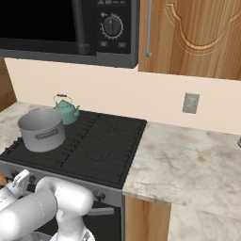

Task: Pick the kettle from the cabinet and place it on a stove burner. Then pick the pot from the counter and place it on another stove burner. Finally, turn both burners on.

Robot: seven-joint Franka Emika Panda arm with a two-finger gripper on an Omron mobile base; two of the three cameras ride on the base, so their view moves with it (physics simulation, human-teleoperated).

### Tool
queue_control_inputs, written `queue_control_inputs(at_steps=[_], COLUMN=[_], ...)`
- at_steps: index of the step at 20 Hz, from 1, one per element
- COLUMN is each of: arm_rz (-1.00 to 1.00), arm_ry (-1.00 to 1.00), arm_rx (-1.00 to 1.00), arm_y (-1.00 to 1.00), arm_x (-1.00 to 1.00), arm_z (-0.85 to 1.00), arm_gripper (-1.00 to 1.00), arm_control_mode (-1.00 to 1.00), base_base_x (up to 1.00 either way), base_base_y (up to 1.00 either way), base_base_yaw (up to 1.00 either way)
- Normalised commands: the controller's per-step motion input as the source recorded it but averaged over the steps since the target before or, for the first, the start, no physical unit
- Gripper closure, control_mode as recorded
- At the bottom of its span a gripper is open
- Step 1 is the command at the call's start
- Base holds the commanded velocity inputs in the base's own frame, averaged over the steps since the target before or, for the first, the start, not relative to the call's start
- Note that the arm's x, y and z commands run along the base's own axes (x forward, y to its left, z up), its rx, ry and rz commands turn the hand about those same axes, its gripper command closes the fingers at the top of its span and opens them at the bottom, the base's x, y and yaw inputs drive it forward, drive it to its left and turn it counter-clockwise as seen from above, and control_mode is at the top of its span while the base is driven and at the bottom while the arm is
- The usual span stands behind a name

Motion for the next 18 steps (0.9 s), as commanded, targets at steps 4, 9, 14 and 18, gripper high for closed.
queue_control_inputs(at_steps=[4,9,14,18], arm_rz=[0.0,0.0,0.0,0.0], arm_ry=[0.02,-0.02,-0.02,0.0], arm_rx=[-0.03,0.0,0.0,0.0], arm_y=[0.03,0.0,0.04,0.15], arm_x=[0.0,-0.05,-0.2,-0.27], arm_z=[0.0,0.0,0.0,0.0], arm_gripper=[-1.0,-1.0,-1.0,-1.0], arm_control_mode=[-1.0,-1.0,-1.0,-1.0], base_base_x=[0.0,0.0,0.0,0.0], base_base_y=[0.0,0.0,0.0,0.0], base_base_yaw=[0.0,0.0,0.0,0.0])
